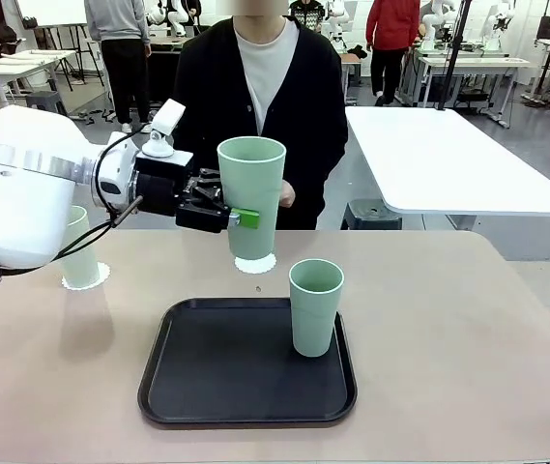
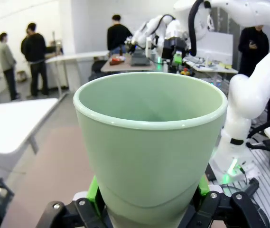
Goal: Place coasters on the table and set cups on them.
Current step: Take one Reusable plastic cup from the Flat Tray and place it on a coaster set by the human.
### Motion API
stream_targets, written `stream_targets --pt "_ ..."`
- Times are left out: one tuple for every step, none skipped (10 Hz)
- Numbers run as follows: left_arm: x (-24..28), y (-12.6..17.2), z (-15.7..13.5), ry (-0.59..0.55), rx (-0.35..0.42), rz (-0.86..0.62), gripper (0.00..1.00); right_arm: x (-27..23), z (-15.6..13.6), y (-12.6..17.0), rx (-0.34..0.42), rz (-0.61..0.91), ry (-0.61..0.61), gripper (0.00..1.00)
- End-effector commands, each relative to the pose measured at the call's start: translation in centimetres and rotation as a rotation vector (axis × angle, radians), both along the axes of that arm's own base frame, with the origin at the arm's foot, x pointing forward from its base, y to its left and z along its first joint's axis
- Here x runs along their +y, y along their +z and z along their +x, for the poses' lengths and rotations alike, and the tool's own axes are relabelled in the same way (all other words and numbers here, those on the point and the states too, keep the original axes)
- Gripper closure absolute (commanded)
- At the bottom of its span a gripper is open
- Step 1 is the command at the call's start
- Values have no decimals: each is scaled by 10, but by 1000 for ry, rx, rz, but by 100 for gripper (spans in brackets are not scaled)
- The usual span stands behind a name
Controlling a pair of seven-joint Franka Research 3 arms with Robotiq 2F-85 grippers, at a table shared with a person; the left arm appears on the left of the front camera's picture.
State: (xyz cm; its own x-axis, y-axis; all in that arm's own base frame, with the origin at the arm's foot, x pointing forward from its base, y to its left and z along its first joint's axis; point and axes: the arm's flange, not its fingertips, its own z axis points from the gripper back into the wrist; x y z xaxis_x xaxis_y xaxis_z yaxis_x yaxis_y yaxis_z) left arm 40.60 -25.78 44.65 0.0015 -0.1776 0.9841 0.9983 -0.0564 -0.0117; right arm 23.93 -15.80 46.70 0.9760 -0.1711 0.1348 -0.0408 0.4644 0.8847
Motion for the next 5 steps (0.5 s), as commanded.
stream_targets --pt "-4 5 1 -8 -6 -6 28 -1 0 0 -4 7 3 0" --pt "-4 5 1 -8 -6 -6 28 -1 0 0 -4 7 3 0" --pt "-4 5 1 -8 -6 -6 28 -1 0 0 -4 7 3 0" --pt "-4 5 1 -8 -6 -6 28 -1 0 0 -4 7 3 0" --pt "-1 0 0 -2 -1 1 14 -1 0 0 -4 7 3 0"
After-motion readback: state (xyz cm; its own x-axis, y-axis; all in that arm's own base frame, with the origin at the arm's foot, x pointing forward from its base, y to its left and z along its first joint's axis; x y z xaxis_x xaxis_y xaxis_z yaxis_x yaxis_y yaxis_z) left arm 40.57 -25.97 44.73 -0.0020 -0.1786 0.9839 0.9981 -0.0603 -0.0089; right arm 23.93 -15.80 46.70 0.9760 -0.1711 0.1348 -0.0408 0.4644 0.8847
